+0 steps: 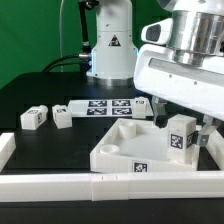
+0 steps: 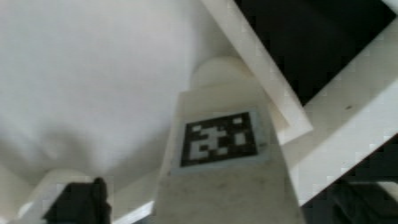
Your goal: Assemble one leg
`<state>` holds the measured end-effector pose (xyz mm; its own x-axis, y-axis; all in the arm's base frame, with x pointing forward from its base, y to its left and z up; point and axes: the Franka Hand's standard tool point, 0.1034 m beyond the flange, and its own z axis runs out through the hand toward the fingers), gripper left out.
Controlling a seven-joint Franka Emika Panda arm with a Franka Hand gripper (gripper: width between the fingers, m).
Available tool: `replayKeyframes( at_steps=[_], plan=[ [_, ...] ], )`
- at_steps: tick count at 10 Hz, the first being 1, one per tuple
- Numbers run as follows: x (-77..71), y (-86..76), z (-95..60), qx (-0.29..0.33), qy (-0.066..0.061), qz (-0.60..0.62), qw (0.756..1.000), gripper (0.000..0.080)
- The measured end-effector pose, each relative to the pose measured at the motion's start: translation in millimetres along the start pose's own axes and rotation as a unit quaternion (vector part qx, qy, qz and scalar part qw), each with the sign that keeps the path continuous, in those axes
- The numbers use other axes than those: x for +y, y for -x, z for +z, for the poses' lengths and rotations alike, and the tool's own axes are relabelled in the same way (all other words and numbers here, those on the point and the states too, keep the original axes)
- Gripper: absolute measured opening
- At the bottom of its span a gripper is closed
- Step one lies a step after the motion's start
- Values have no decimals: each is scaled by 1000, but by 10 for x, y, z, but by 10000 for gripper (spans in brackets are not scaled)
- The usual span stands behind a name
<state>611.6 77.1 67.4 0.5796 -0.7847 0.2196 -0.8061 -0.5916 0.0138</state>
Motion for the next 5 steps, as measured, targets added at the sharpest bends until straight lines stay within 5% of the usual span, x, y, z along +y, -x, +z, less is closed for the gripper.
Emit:
replayKeyframes(
  at_steps=[5],
  plan=[
    [0,0,0,0,0,0,1000,649]
  ],
)
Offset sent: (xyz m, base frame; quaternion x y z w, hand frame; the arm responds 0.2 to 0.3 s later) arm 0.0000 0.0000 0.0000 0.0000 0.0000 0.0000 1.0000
